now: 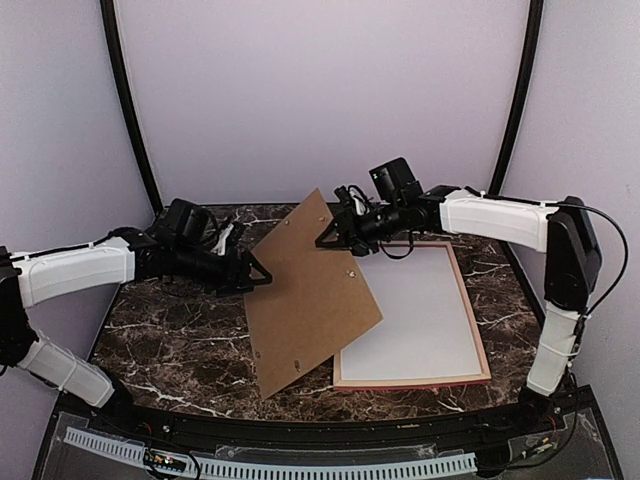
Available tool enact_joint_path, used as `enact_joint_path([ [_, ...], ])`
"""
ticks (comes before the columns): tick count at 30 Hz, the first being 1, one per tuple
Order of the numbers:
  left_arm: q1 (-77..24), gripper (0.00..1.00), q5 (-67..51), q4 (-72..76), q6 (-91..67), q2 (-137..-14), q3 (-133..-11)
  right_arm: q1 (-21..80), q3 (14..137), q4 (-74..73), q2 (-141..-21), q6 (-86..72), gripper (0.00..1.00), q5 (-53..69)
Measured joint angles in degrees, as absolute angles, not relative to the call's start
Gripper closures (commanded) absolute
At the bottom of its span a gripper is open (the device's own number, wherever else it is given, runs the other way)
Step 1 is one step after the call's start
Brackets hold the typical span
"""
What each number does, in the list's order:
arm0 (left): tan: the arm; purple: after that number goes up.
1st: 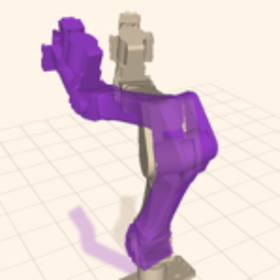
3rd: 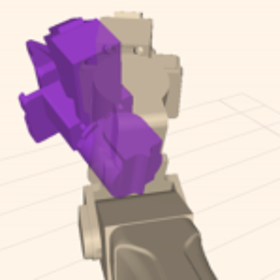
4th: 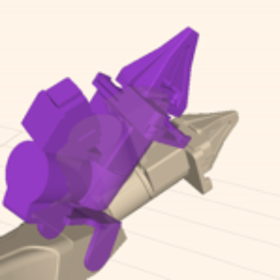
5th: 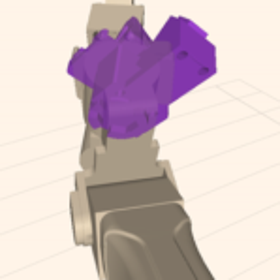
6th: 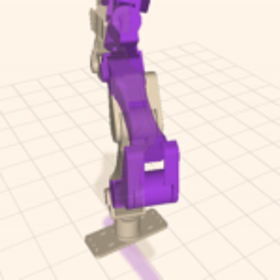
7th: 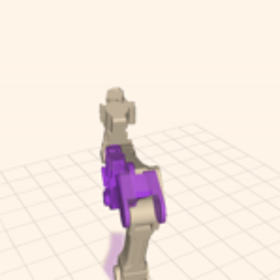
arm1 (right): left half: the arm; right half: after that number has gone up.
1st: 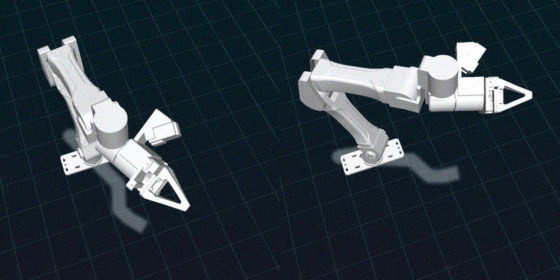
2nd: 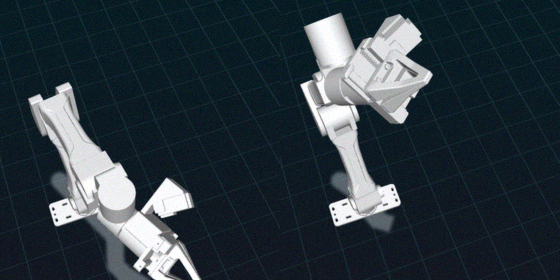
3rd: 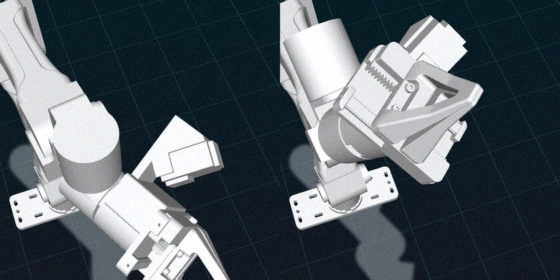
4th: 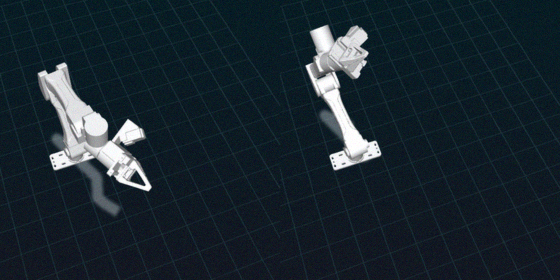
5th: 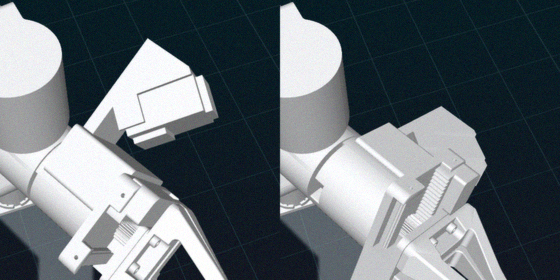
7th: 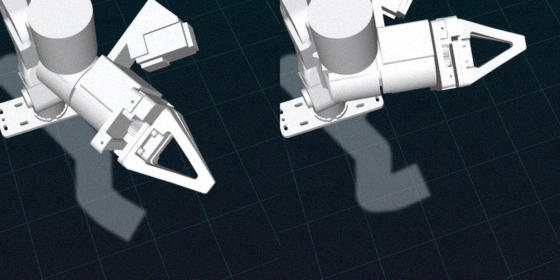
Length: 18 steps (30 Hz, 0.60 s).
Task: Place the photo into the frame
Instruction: Turn over the backboard.
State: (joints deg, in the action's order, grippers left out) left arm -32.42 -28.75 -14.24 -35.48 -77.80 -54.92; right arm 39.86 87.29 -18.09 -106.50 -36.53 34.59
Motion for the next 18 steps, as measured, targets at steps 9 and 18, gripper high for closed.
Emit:
enact_joint_path([
  [9, -32.4, 0.3, -15.4, -11.1, -39.7, -75.6, -38.3, 39.1, 79.7, -11.1, -112.4, -38.5, 0.7, 36.7],
  [18, -32.4, 0.24, -6.5, -11.6, -40.1, -73.9, -36.5, 38.9, 76.2, -2.9, -115.6, -42.4, 0.73, 39.2],
])
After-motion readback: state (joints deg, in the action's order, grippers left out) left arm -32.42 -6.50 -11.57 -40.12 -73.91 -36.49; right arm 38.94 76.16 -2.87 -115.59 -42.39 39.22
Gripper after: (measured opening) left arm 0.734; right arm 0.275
